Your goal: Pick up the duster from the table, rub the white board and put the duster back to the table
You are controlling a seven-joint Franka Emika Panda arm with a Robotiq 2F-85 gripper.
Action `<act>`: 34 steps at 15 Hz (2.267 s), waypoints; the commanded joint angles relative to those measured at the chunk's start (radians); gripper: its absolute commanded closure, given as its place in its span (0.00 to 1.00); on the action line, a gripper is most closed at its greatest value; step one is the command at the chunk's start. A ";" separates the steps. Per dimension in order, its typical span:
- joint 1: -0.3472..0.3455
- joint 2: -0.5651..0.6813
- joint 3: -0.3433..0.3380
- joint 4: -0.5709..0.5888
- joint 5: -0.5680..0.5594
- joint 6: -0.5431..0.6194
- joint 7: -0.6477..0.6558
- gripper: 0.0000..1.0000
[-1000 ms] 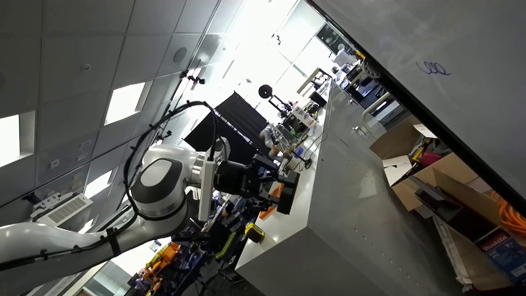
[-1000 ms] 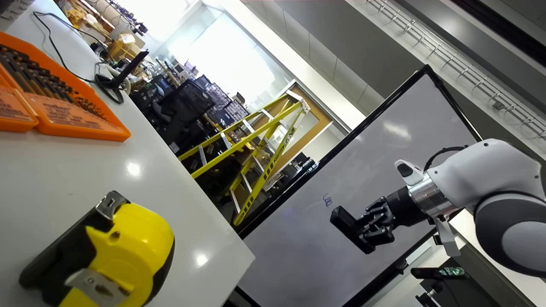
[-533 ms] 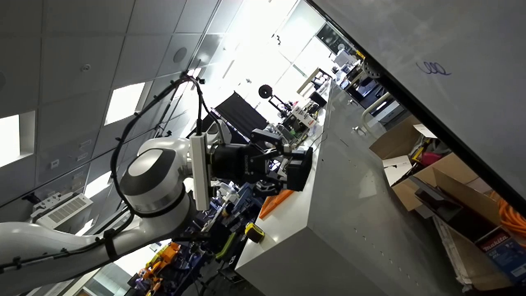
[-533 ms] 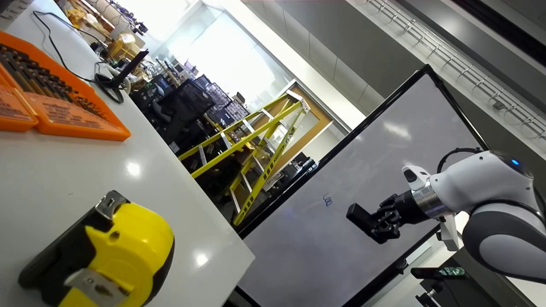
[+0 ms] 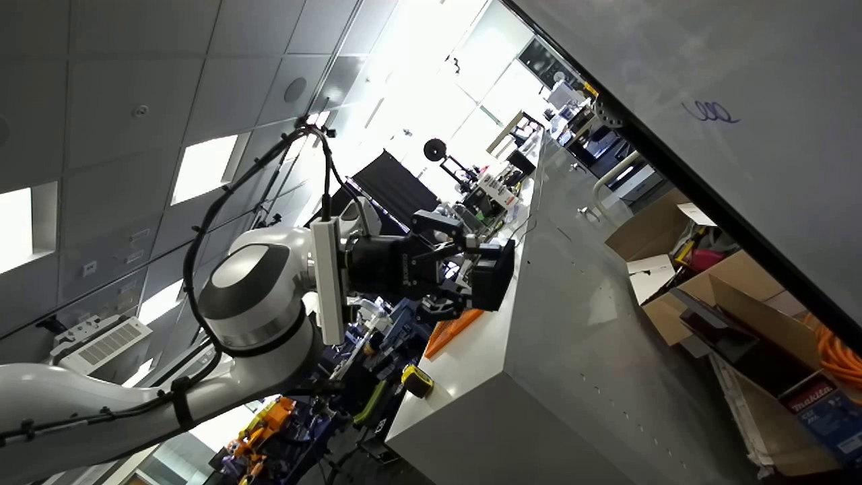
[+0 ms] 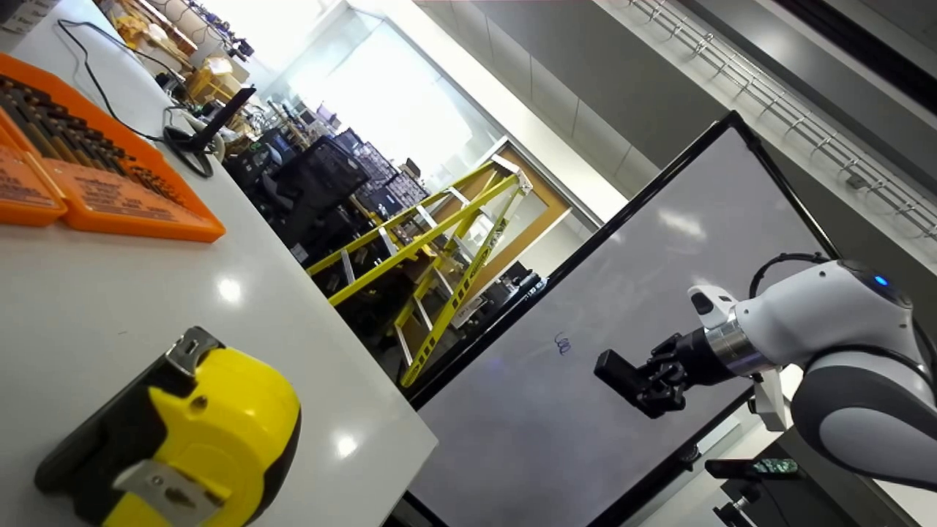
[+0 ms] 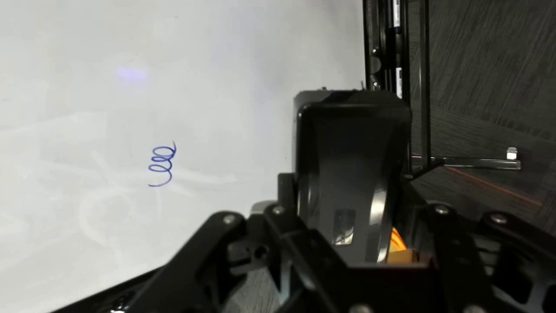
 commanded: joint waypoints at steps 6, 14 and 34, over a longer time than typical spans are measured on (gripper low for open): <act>-0.104 0.109 -0.057 0.100 -0.570 0.093 0.249 0.70; -0.061 0.197 -0.078 0.121 -0.883 0.008 0.704 0.45; -0.073 0.357 -0.159 0.217 -1.265 0.251 0.816 0.45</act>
